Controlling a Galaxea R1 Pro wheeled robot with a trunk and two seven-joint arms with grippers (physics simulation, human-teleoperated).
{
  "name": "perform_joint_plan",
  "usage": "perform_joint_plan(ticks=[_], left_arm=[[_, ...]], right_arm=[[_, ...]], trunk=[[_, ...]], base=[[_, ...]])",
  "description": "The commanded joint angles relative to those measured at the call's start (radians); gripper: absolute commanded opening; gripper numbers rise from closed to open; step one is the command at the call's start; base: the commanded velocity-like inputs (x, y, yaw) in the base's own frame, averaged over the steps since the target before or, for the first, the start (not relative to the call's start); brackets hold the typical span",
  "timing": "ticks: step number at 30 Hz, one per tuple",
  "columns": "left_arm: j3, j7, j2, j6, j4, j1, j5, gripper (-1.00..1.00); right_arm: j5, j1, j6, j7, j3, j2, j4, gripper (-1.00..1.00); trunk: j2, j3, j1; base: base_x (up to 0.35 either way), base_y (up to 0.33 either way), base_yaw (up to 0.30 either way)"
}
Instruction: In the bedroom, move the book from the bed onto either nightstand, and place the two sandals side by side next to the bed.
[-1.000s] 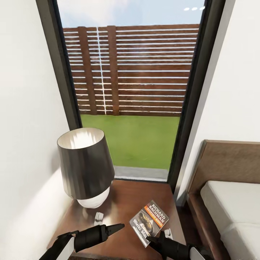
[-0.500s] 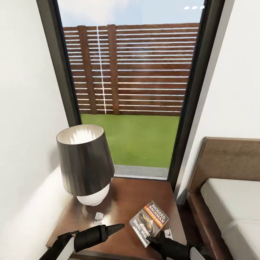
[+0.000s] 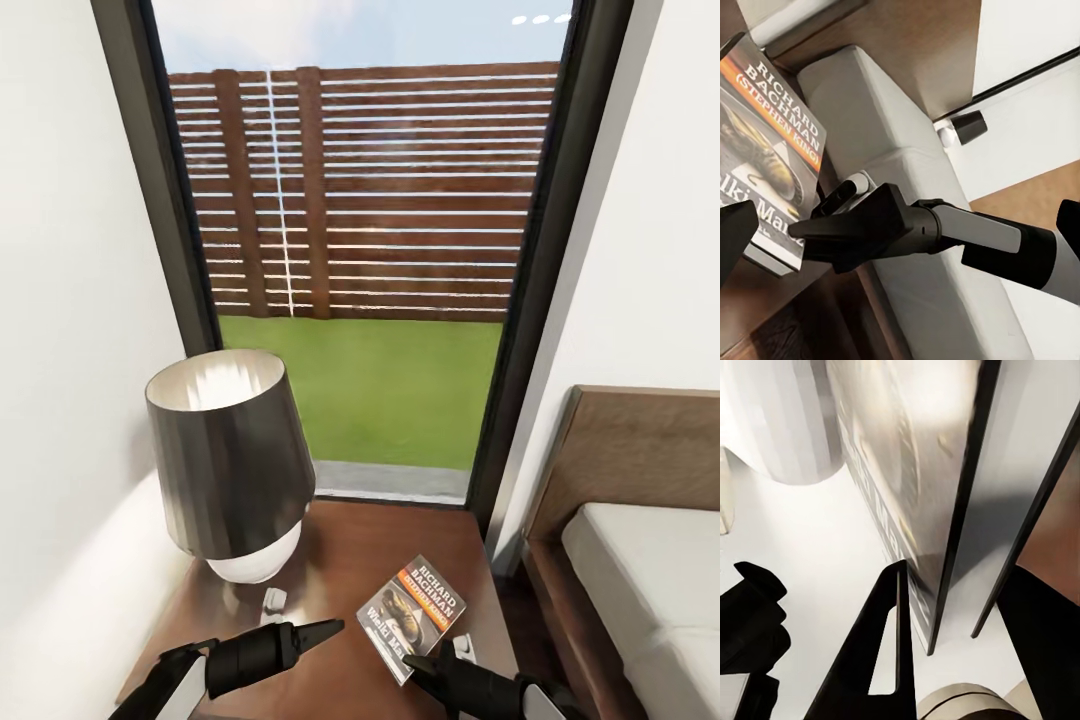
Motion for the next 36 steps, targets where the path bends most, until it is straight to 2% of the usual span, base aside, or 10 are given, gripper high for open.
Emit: perform_joint_plan(ticks=[1,18,36], left_arm=[[-0.004,0.001,0.001,0.009,0.000,-0.001,0.010,1.00],[-0.004,0.001,0.001,0.009,0.000,-0.001,0.009,1.00],[-0.005,0.002,0.001,0.009,0.000,-0.001,0.009,1.00]], right_arm=[[-0.008,-0.001,0.005,0.000,0.004,-0.001,0.000,-1.00],[-0.008,-0.001,0.005,0.000,0.004,-0.001,0.000,-1.00],[-0.008,-0.001,0.005,0.000,0.004,-0.001,0.000,-1.00]], trunk=[[0.000,-0.001,0.000],[0.000,-0.001,0.000],[-0.126,-0.057,0.069]], base=[[0.021,0.000,0.000],[0.048,0.000,0.000],[0.000,0.000,0.000]])
